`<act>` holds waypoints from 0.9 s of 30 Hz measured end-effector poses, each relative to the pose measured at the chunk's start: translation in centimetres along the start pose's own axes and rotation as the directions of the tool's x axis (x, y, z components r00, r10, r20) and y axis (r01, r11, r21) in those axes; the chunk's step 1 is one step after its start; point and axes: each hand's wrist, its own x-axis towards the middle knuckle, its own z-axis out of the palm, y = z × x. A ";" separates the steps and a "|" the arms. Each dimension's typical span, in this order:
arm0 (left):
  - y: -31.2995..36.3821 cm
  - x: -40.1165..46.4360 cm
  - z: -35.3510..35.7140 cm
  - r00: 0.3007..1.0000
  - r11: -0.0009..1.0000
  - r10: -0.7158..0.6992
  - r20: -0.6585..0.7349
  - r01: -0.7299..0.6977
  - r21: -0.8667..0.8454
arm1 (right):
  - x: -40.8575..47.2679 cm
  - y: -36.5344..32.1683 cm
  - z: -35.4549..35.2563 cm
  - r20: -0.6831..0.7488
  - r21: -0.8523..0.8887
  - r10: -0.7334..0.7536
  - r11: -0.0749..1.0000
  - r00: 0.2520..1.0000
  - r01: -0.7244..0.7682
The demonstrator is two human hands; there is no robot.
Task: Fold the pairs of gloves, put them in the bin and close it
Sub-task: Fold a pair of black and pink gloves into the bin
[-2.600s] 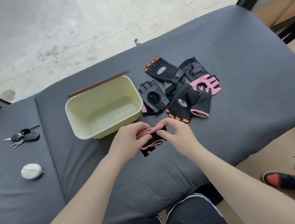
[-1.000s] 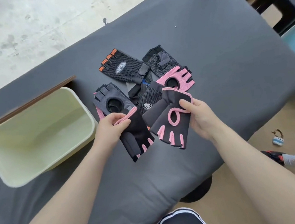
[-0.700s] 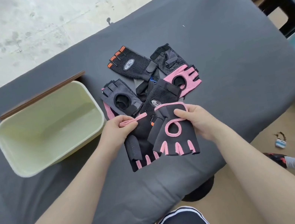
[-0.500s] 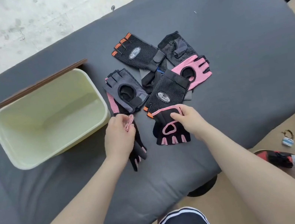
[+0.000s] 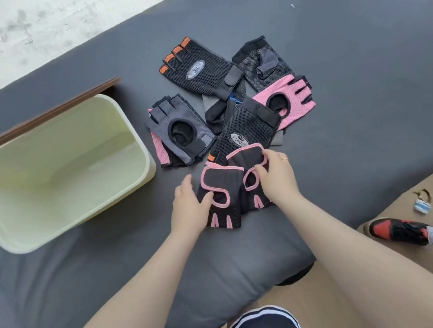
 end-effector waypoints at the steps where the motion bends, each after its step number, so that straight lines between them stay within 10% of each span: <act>1: 0.3 0.4 0.3 1.000 0.999 -0.016 -0.013 0.015 -0.039 | 0.2 0.1 0.4 -0.002 0.018 0.028 0.999 1.000 -0.028; 12: 0.2 1.1 0.0 0.999 1.000 0.001 0.039 -0.002 0.015 | 0.5 0.6 0.7 0.020 0.276 0.052 0.960 0.998 -0.056; 18: -3.1 -3.5 -2.3 0.981 0.971 0.077 -0.176 -0.033 0.236 | -4.5 -0.5 -0.6 0.048 0.350 -0.122 0.932 0.991 0.098; 23: -0.4 -7.4 -4.3 1.000 0.836 0.002 0.009 0.003 -0.549 | -9.7 -3.0 1.2 0.160 0.259 -0.319 0.927 0.934 0.272; 27: -1.3 -9.6 -4.9 0.998 0.786 -0.013 0.058 0.046 -0.617 | -12.6 -4.5 2.5 0.298 0.320 -0.354 0.912 0.886 0.257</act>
